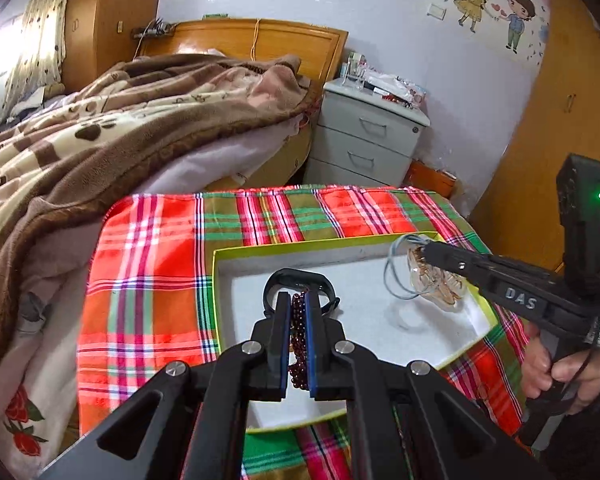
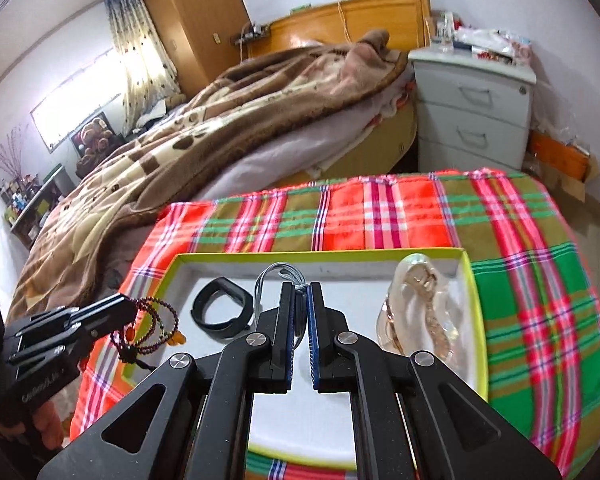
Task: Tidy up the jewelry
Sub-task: 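Carry the bracelet toward the box while the right gripper drops the hair tie inside, then lower the beaded bracelet into the box and open the left gripper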
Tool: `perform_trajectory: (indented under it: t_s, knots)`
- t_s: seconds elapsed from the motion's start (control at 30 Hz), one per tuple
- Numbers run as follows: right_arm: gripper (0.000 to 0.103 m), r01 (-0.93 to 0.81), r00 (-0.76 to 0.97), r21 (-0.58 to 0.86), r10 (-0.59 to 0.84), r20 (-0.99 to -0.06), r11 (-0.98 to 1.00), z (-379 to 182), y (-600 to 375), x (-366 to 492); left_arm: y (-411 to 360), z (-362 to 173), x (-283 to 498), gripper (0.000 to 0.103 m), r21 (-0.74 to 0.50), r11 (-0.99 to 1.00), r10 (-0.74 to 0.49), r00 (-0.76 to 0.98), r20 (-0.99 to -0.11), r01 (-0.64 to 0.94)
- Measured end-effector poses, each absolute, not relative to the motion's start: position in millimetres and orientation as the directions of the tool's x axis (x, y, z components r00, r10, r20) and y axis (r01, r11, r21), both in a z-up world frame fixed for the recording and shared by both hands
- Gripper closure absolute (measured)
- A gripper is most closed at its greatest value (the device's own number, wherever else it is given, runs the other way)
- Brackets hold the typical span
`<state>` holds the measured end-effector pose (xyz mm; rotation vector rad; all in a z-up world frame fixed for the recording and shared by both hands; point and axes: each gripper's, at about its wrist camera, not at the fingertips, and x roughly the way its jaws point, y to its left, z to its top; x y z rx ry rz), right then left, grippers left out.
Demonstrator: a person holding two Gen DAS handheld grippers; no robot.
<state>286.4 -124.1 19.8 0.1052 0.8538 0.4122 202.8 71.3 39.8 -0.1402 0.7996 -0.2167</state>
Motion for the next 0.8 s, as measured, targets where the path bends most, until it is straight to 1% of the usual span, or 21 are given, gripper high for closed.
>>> perform_trajectory:
  t_s: [0.33, 0.47, 0.6, 0.8]
  knots:
    - [0.097, -0.294, 0.523, 0.215, 0.346, -0.779, 0.931, -8.0, -112.8, 315.4, 73.2, 12.1, 220.6, 0.096, -0.217, 0.97, -0.236, 0.629, -0.741, 0.109]
    - [0.097, -0.294, 0.511, 0.199, 0.33, -0.794, 0.935, -13.6, -111.1, 320.2, 75.9, 6.4, 222.5, 0.096, -0.199, 0.976, -0.21, 0.622, -0.754, 0.088]
    - [0.097, -0.291, 0.508, 0.174, 0.306, -0.805, 0.941, -17.5, -109.4, 323.2, 80.6, 1.4, 224.3, 0.096, -0.216, 0.974, -0.215, 0.609, -0.763, 0.073]
    - [0.097, -0.29, 0.514, 0.139, 0.276, -0.812, 0.947, -17.9, -105.7, 324.6, 82.1, -3.4, 225.6, 0.096, -0.209, 0.976, -0.202, 0.594, -0.779, 0.058]
